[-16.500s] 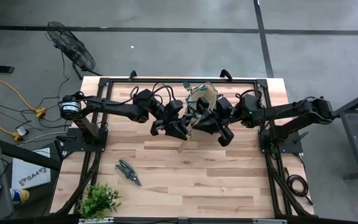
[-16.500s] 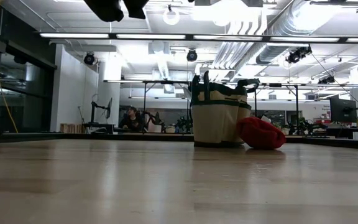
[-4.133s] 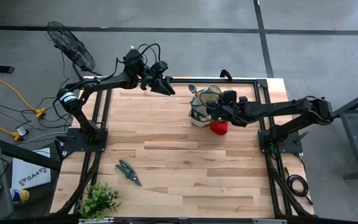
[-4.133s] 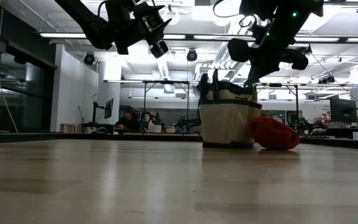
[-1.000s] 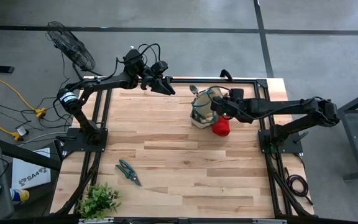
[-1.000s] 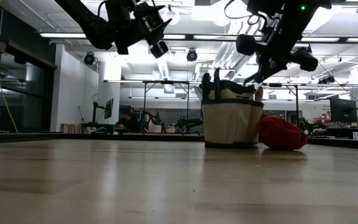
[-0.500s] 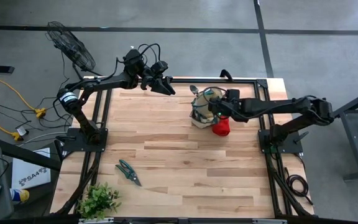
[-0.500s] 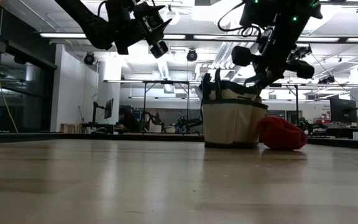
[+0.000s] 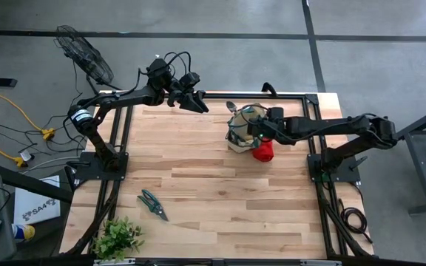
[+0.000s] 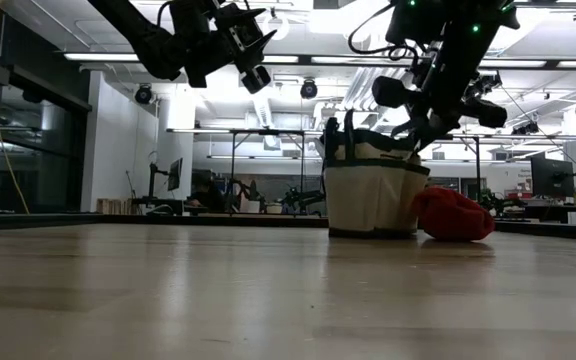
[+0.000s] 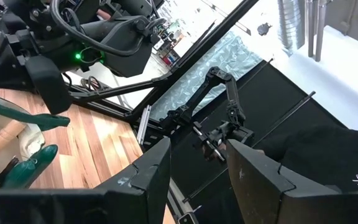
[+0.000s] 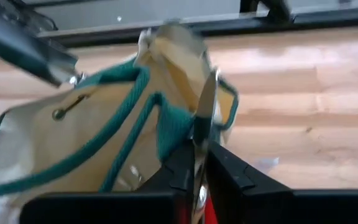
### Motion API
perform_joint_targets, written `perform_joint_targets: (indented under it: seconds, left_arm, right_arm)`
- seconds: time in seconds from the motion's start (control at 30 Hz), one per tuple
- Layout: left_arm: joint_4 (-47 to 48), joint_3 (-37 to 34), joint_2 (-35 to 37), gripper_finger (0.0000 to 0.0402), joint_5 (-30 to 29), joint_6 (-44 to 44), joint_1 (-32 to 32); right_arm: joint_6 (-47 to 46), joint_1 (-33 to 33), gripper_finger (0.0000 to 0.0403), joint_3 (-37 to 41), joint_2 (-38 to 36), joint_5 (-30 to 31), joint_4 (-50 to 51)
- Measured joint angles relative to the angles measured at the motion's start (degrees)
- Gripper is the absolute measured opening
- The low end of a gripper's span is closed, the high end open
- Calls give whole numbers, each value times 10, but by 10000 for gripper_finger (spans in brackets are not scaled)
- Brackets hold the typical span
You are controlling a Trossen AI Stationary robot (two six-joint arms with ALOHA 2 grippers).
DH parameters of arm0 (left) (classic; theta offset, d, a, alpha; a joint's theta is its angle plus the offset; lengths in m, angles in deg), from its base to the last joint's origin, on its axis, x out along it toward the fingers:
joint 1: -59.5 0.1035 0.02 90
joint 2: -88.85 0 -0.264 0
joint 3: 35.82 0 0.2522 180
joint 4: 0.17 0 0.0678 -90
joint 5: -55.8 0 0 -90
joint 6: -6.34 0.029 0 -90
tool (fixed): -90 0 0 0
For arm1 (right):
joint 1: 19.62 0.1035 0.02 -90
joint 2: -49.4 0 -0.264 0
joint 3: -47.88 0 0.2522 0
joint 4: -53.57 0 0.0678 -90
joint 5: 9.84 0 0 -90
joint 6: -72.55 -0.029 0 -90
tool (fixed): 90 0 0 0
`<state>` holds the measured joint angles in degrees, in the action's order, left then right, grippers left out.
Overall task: Pick & Place Garden tools in Gardening bag
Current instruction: Put the brown trowel into the gardening bag, then put the red gloves into the gardening bag
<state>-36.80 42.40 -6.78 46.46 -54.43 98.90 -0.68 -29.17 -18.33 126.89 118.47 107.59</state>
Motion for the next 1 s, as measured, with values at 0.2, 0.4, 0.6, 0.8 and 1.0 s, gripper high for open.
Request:
perform_joint_targets:
  seconds: [0.2, 0.4, 0.6, 0.8, 1.0]
  left_arm:
    - [0, 0, 0, 152, 2, 0, 0]
    - [0, 0, 0, 152, 3, 0, 0]
    - [0, 0, 0, 152, 3, 0, 0]
    - [0, 0, 0, 152, 5, 0, 7]
    - [0, 0, 3, 152, 7, -7, 33]
  right_arm:
    - [-12, 0, 88, 0, 0, -30, 4]
    - [-21, 0, 147, 0, -14, -55, 4]
    - [-14, 0, 169, 0, -53, -57, 4]
    - [14, 0, 169, 0, -86, -55, 4]
    - [15, 0, 169, 0, -105, -53, 25]
